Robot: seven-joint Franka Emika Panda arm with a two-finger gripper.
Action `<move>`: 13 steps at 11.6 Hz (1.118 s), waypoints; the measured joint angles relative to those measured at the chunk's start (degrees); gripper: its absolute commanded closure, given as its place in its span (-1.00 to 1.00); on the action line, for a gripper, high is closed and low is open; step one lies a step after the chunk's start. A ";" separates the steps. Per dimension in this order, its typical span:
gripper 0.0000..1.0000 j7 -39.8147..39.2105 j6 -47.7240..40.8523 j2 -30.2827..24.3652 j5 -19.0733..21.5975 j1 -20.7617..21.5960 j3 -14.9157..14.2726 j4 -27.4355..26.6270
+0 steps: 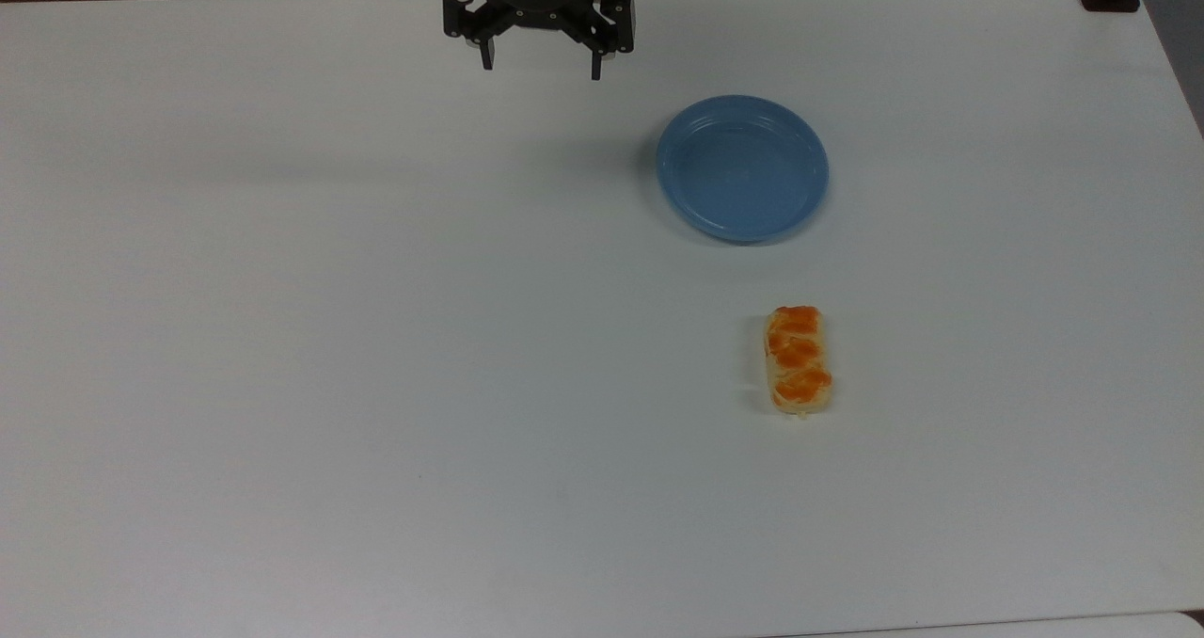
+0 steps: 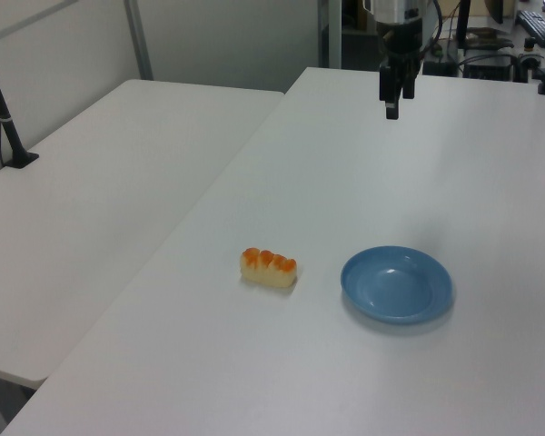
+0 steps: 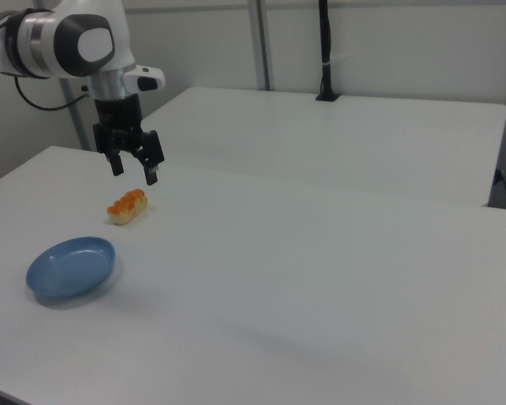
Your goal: Put the bread onto the plate
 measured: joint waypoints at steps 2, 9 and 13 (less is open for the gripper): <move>-1.00 -0.02 0.00 0.14 -0.12 0.58 -1.46 0.17; -1.00 -1.03 -0.30 0.17 -0.11 2.48 -4.96 1.39; -1.00 -1.03 -0.31 0.18 -0.11 2.49 -5.01 1.39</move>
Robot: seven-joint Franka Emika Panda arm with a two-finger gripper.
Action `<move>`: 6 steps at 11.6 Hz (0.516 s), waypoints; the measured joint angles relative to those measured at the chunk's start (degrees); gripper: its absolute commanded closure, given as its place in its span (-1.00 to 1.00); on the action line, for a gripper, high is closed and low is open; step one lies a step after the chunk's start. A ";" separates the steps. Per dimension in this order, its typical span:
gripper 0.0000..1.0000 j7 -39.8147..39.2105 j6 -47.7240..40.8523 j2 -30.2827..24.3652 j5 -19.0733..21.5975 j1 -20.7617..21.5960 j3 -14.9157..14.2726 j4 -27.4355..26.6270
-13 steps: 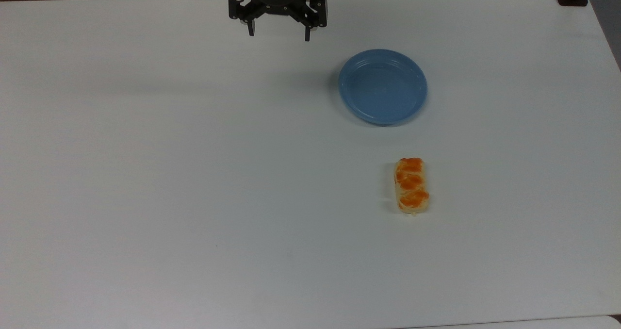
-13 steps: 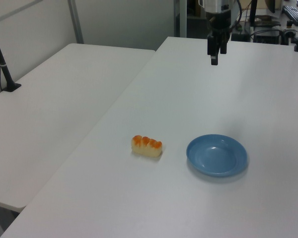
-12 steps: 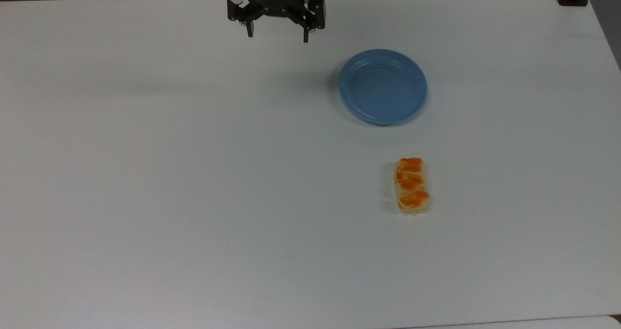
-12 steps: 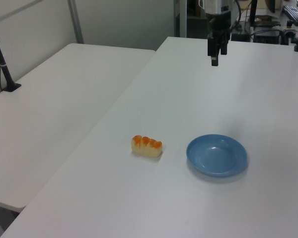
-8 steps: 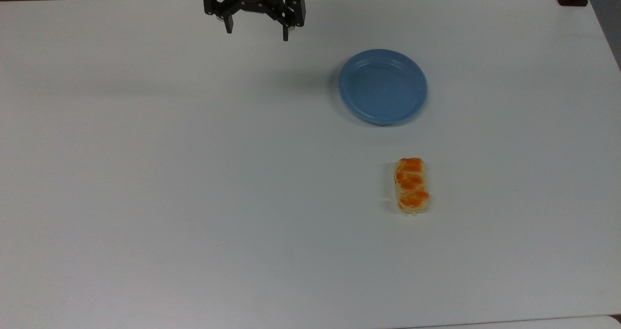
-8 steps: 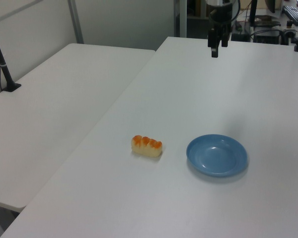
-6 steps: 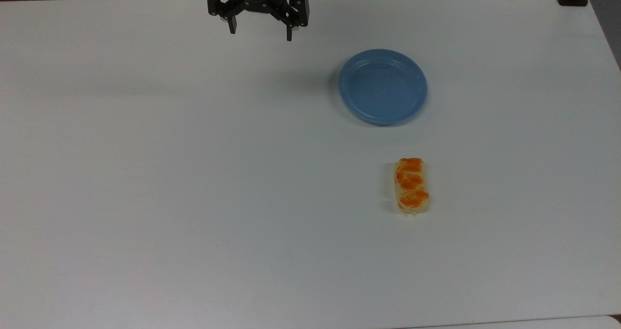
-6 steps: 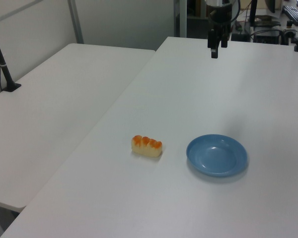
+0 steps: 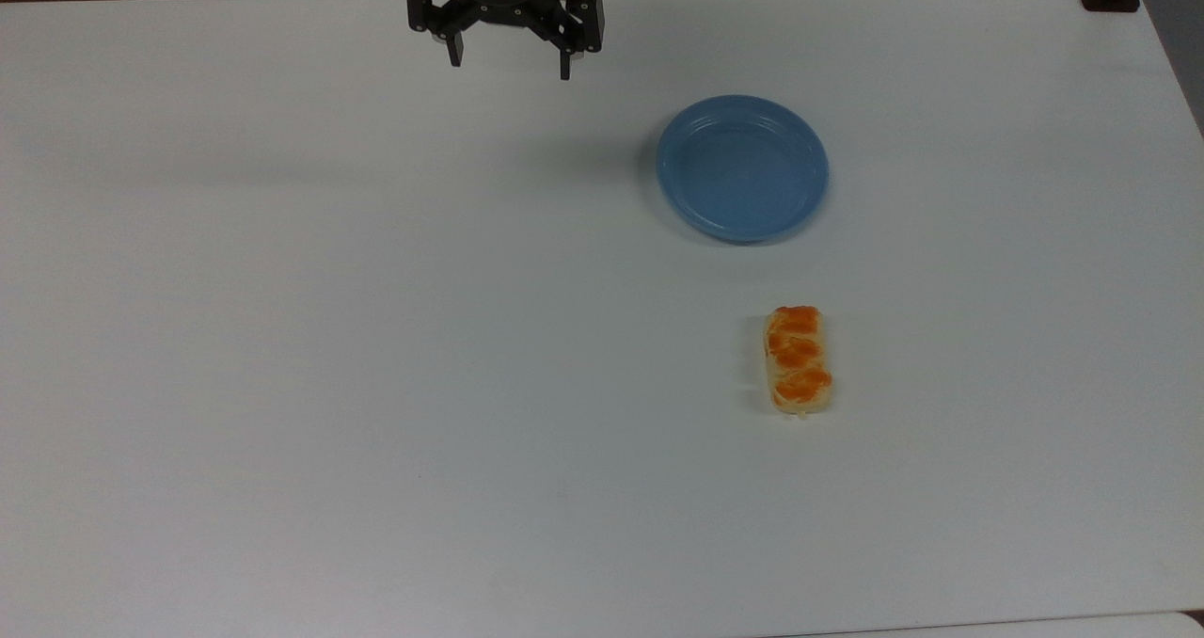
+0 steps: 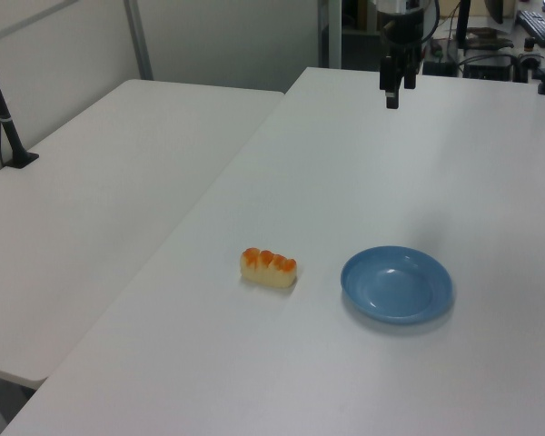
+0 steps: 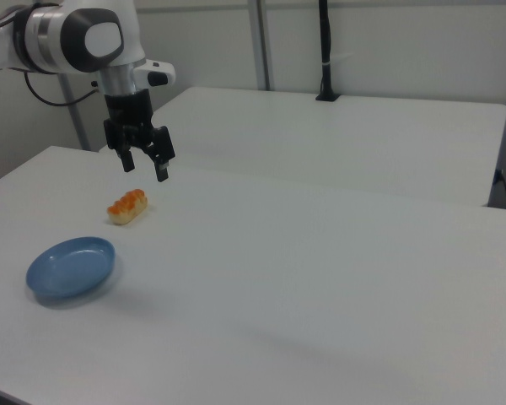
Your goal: Put the bread onto the plate
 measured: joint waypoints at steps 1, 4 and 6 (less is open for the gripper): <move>-1.00 0.00 0.00 0.00 0.00 0.00 -0.02 0.00; -1.00 -0.47 0.00 0.48 0.04 0.00 -0.03 -0.01; -1.00 -0.91 0.00 1.85 0.90 0.14 0.01 0.31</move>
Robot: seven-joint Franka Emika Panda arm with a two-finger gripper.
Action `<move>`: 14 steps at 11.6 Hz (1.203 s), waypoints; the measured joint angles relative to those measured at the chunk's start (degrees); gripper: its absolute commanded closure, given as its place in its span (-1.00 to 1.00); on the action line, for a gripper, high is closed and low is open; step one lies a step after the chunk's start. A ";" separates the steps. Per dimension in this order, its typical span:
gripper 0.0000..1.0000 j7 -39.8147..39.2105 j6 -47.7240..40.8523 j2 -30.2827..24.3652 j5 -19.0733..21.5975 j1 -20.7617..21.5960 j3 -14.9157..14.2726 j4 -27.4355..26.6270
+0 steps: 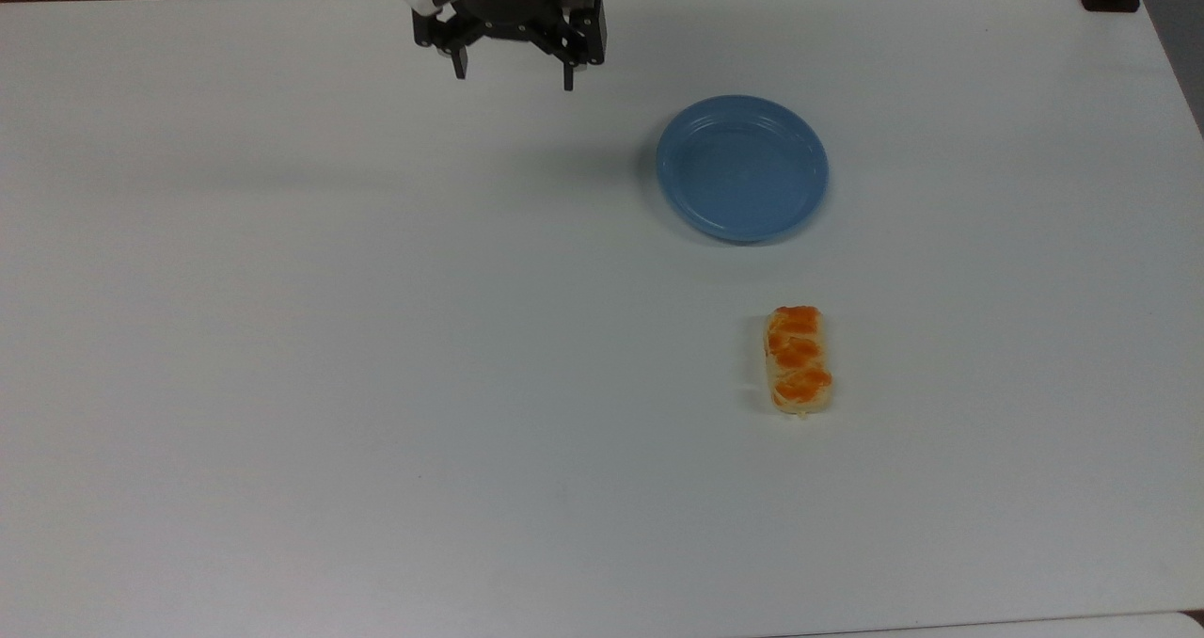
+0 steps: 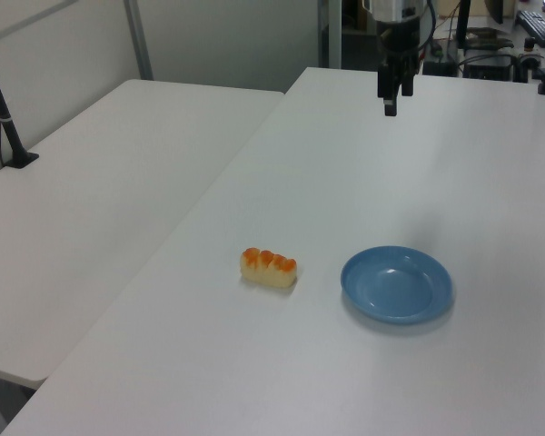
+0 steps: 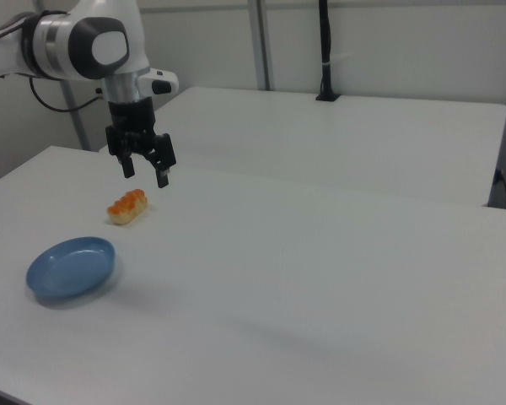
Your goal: Put the bread onto the plate
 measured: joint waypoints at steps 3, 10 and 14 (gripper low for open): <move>-1.00 -0.08 4.45 3.19 4.91 1.43 0.16 1.94; -1.00 6.56 21.46 16.60 5.99 10.28 4.54 6.94; -1.00 11.45 29.79 28.53 5.01 17.53 -0.11 12.75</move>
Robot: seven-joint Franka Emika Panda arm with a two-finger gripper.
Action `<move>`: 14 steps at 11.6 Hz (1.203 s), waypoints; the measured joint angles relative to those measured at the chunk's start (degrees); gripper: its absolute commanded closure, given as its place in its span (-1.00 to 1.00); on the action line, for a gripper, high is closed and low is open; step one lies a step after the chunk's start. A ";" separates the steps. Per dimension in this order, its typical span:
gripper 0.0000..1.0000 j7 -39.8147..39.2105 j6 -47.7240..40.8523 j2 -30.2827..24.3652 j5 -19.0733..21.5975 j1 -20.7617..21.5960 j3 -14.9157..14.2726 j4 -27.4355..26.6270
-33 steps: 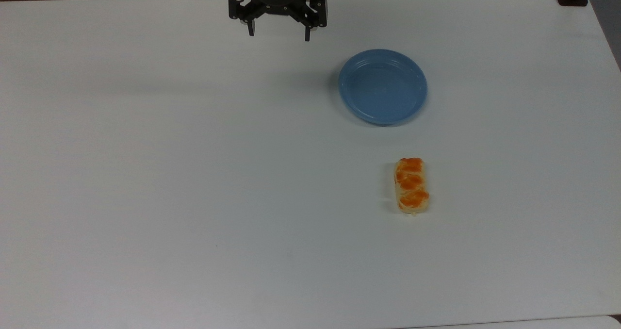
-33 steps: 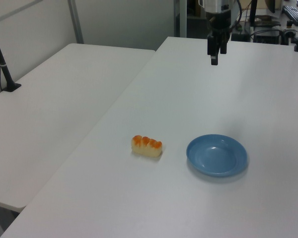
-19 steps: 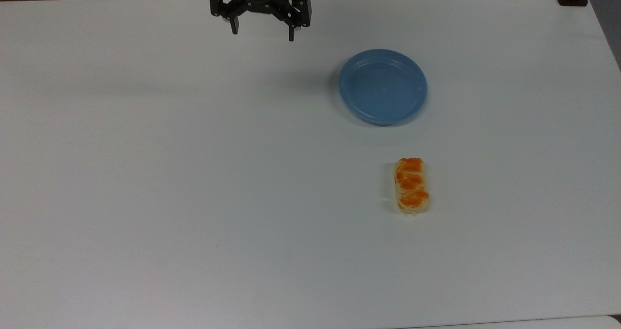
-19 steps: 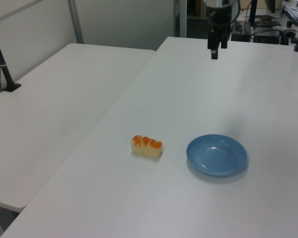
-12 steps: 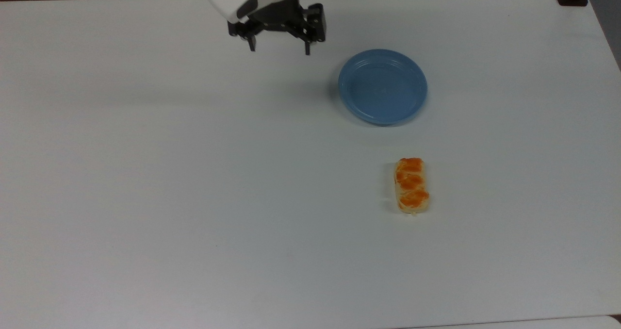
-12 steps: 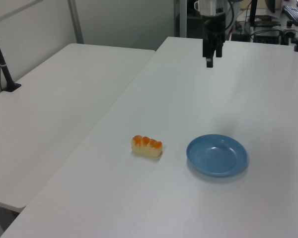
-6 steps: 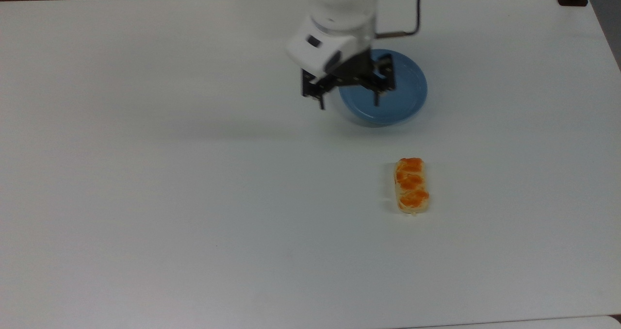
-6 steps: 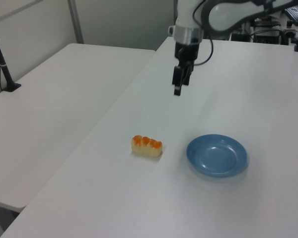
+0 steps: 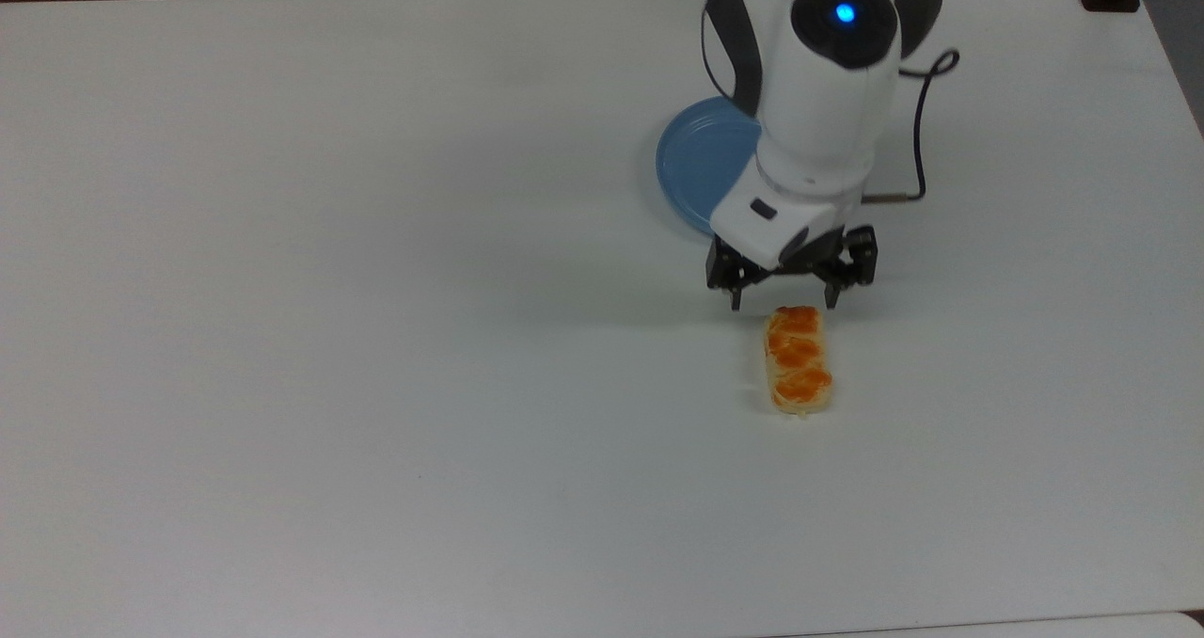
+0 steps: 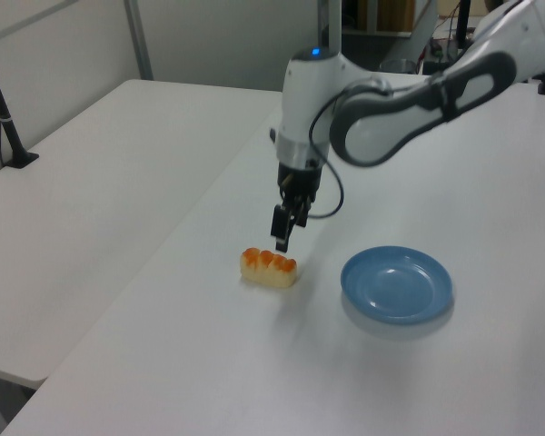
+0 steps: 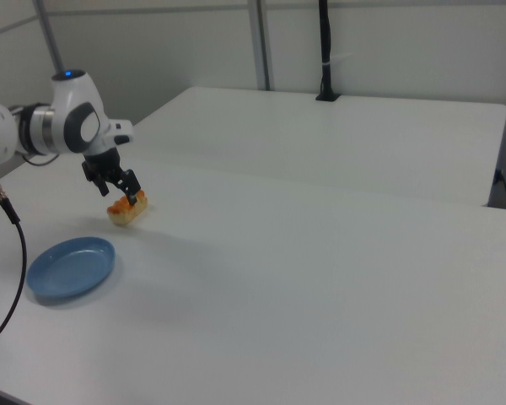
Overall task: Put the bread onto the plate
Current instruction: 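Move the gripper over the orange-topped bread roll and lower onto it, then close the gripper on the bread roll and lift it, then carry the held bread roll over the blue plate and lower it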
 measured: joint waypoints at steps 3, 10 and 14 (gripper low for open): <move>-0.48 3.58 3.92 7.16 -2.60 1.74 -1.10 4.02; 0.47 4.72 4.54 3.60 -2.64 2.36 -2.13 5.38; 0.45 -3.10 -6.81 -17.45 -2.68 2.34 -2.25 -15.08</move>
